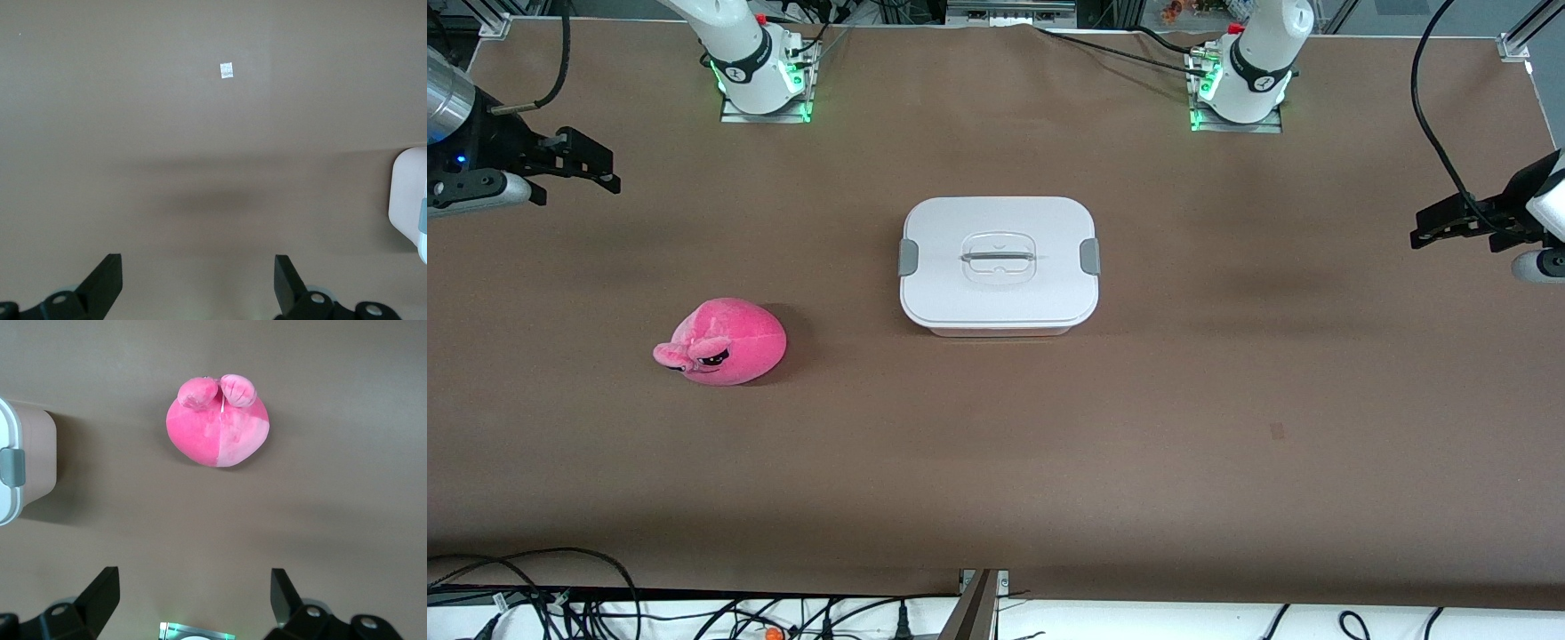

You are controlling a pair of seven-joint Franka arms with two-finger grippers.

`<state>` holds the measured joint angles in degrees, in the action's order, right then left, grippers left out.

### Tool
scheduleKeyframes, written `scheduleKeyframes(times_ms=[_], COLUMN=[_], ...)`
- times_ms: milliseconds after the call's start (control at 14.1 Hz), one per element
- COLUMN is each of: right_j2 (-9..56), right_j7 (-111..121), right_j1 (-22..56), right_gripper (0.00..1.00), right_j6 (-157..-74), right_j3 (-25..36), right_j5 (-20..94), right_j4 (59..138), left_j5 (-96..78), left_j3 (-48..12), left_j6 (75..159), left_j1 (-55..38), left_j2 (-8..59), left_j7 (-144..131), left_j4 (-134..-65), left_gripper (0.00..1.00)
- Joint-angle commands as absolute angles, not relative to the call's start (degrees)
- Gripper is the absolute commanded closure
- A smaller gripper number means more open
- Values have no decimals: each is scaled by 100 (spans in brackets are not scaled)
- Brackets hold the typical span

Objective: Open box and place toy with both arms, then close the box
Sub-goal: 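Move the left gripper toward the white box lid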

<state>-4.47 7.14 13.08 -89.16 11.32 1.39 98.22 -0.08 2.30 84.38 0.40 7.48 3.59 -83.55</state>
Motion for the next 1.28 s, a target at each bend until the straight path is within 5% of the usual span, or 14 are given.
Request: scheduleKeyframes(times_ms=[0, 567, 1205], right_j2=[-151, 35, 62], right_j7=[800, 721, 729], right_j1=[1257, 1239, 1248], right_gripper=[0, 0, 0], right_j6=[-8588, -8648, -8631], right_j3=[1134, 1134, 1125], right_j5=[79, 70, 26], right_j4=[9240, 9026, 9026], left_j5=[-79, -158, -852], left_j3=[220, 71, -176], left_j6=[8402, 8394, 8507], left_j1=[79, -96, -2300], left_j2=[852, 852, 1765], left_j7=[325, 325, 360], left_j4=[-8165, -8174, -8060], left_gripper=[0, 0, 0])
